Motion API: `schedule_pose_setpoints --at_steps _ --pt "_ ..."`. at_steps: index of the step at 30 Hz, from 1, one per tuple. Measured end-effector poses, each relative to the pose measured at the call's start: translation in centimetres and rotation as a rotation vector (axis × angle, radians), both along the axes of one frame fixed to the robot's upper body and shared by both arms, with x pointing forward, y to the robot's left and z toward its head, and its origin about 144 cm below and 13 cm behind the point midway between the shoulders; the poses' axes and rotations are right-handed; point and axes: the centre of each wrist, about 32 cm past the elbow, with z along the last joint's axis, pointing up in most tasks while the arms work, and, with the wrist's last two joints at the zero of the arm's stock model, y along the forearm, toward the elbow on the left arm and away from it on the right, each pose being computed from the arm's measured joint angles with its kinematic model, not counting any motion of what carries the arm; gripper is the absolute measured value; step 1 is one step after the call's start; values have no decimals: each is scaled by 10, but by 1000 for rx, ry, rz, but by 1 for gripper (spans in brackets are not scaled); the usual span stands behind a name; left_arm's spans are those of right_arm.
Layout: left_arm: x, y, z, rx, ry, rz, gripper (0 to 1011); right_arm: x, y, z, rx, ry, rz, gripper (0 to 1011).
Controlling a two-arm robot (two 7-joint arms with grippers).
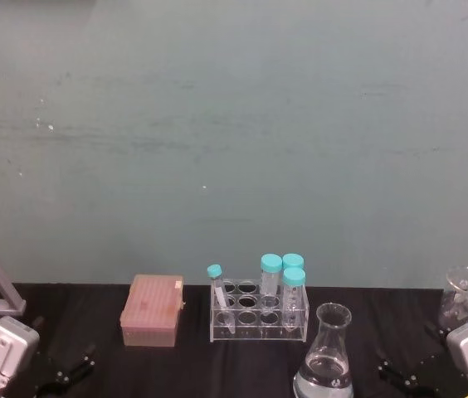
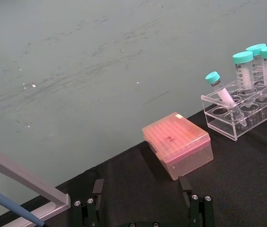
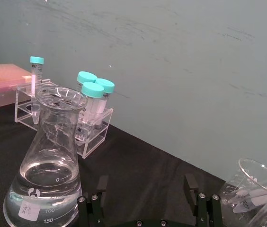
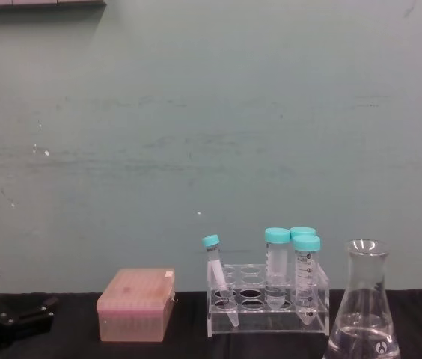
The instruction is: Pick up the beaker with the right gripper, shake it three times, and then put it down.
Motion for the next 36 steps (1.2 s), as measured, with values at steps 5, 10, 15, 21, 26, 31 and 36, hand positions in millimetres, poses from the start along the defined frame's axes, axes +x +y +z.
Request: schedule_pose_setpoints --at_steps 5,10,15,21,26,31,36 --pt "0 0 0 0 0 0 1000 0 0 0 0 0 0 1003" --pt "0 0 0 0 0 0 1000 0 0 0 0 0 0 1003" --pt "0 0 0 0 0 0 1000 0 0 0 0 0 0 1003" --pt "0 0 0 0 0 0 1000 0 0 0 0 0 0 1002" --pt "0 0 0 0 0 0 1000 0 0 0 0 -1 -3 1003" --pt "0 0 0 0 0 0 1000 5 -2 4 37 -35 -76 1003" --pt "0 0 0 0 0 0 1000 16 -3 18 153 -104 -120 1003"
